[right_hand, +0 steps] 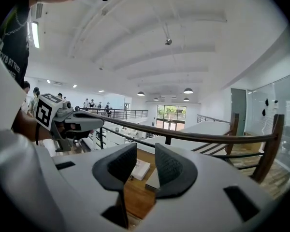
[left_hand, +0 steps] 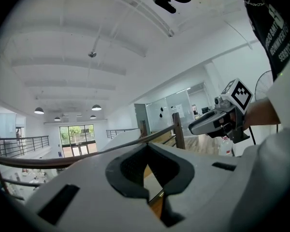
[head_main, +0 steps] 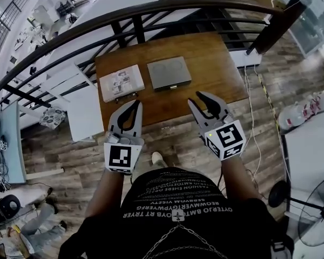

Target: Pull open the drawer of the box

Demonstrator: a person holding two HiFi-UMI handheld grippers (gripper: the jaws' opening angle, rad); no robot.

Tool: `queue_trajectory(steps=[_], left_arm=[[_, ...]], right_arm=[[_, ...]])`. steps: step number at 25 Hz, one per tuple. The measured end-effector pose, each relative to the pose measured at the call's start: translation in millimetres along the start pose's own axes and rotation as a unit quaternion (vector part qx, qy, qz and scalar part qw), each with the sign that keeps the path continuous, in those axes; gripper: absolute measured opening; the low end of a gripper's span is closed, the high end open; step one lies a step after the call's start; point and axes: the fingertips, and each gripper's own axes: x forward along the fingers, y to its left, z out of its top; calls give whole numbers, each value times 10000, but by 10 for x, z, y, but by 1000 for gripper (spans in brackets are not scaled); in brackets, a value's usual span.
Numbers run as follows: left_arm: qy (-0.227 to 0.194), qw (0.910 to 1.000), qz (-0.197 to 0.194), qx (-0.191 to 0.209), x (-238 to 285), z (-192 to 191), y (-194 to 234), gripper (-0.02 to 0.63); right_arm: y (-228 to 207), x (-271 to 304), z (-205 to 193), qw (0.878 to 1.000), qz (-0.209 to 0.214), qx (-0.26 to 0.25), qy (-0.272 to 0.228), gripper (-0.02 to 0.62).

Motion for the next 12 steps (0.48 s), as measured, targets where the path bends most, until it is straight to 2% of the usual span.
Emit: queue_trajectory(steps=[6, 12], left_arm=[[9, 9996, -276, 26, 167, -74, 236, 6], [39, 9996, -275, -69, 199, -184, 561, 6]], right_arm=[[37, 288, 28, 9999, -102, 104, 58, 114], [151, 578, 135, 9999, -89, 57, 59, 115]])
